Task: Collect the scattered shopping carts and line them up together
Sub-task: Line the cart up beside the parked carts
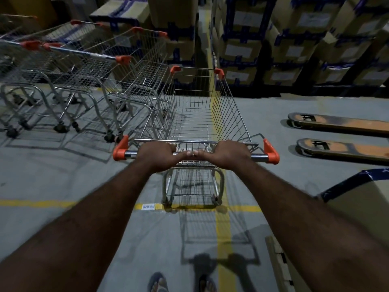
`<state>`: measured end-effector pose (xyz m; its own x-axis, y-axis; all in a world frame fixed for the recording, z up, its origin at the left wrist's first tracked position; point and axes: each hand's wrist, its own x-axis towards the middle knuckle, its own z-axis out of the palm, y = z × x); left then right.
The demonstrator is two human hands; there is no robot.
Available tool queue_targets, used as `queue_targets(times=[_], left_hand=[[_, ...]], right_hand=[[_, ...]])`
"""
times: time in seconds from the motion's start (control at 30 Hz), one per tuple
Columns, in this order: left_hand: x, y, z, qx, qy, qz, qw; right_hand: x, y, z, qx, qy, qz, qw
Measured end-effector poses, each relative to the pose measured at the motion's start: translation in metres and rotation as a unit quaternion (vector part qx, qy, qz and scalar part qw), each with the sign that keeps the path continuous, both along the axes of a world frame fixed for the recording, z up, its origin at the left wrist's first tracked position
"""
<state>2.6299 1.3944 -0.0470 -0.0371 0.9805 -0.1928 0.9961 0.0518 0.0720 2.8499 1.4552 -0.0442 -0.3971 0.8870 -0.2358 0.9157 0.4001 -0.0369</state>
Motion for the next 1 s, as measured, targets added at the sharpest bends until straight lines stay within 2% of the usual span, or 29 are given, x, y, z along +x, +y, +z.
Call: queue_targets(times=[1.0], left_hand=[[0.0,-0.001,0.011,-0.026,-0.005,-0.013,1.0]], right_hand=[[-0.003,-0.004,0.007,-0.006,0.027,-0.003,1.0]])
